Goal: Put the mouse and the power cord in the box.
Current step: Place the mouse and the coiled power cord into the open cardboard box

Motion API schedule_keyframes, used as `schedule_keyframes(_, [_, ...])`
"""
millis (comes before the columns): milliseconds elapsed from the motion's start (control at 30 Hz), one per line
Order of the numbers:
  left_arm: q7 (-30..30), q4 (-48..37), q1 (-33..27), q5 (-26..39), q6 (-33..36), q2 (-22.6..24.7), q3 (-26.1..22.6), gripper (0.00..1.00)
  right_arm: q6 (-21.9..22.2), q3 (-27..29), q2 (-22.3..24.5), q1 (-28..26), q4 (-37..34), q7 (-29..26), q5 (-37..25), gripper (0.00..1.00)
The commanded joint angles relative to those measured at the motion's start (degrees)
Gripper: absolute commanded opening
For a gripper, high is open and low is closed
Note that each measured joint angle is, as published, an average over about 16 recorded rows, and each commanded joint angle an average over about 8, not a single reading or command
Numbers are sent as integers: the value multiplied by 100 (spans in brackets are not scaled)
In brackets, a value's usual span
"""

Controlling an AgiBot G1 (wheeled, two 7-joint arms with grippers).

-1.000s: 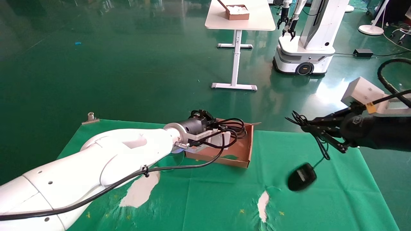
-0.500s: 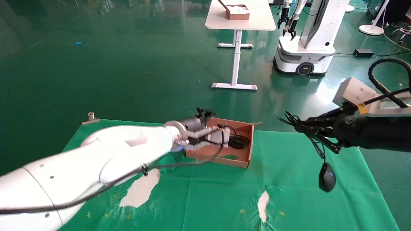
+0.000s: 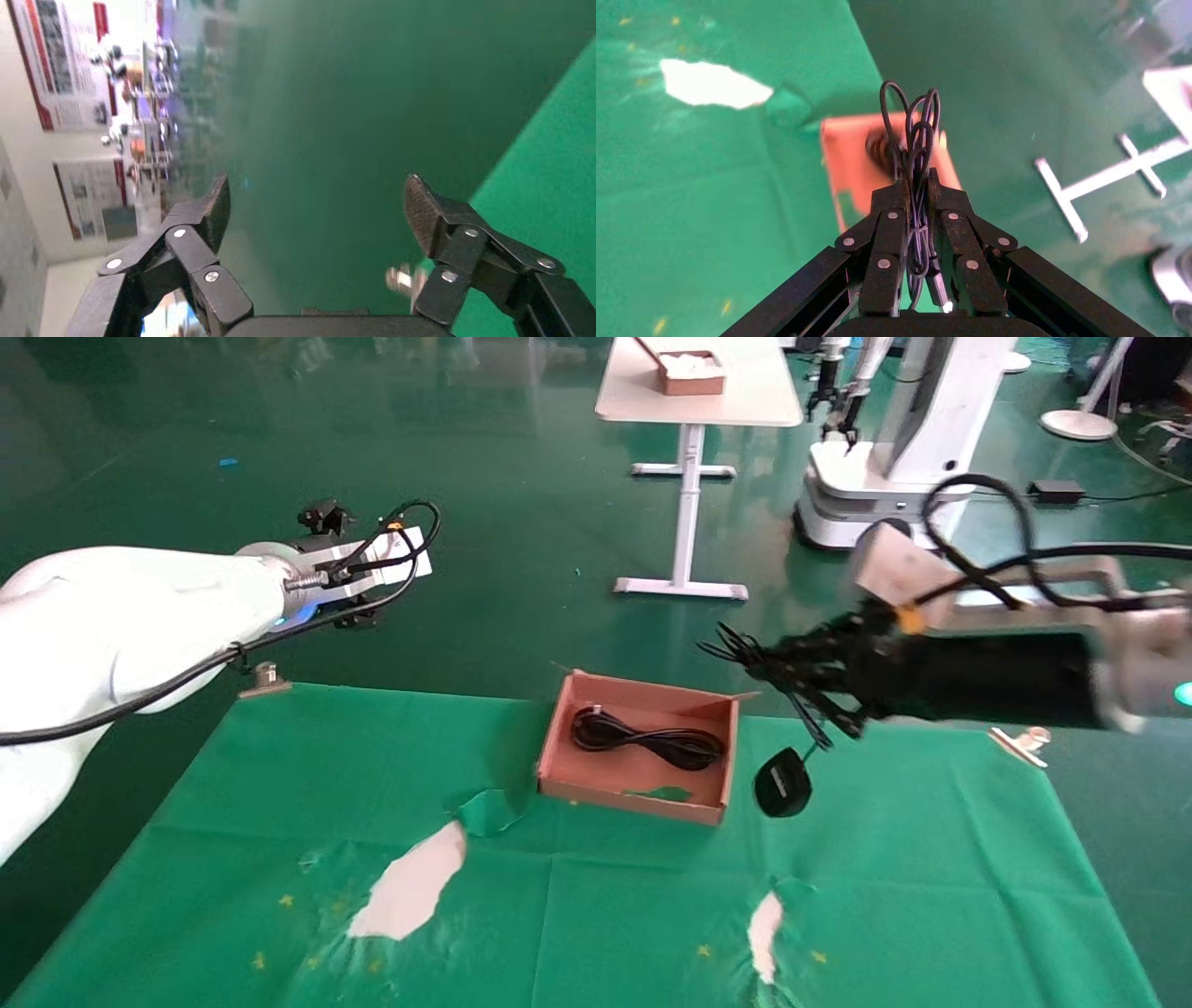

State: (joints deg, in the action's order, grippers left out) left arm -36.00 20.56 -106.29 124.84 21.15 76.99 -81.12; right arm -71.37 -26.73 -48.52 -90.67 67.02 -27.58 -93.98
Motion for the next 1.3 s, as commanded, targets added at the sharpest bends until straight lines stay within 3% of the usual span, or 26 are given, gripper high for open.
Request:
schedule_keyframes(33, [-164, -182, -77, 126, 80, -21, -27, 100, 159, -64, -268, -62, -200, 138, -104, 0])
schedule_keyframes(300, [-614, -16, -74, 482, 164, -52, -114, 100, 722, -355, -1521, -458, -1623, 962, -408, 0])
schedule_keyframes(600, [-1039, 187, -66, 825, 259, -100, -176, 100, 1522, -774, -2767, -698, -3720, 2053, -835, 0])
schedule_keyframes(633, [-1081, 210, -65, 860, 269, -106, -181, 100, 1633, -822, -2835, -696, -3921, 2123, -863, 5])
schedule_keyframes(867, [-1278, 316, -65, 1030, 321, -139, -205, 100, 2172, -1112, -3031, -621, -4742, 2347, -913, 92])
schedule_keyframes(900, [-1287, 322, -66, 1040, 324, -142, -206, 100, 2202, -1132, -3041, -616, -4786, 2356, -915, 100])
schedule_keyframes(1300, [-1276, 318, -63, 1036, 329, -142, -206, 100, 2169, -1113, -3000, -602, -4695, 2341, -896, 100])
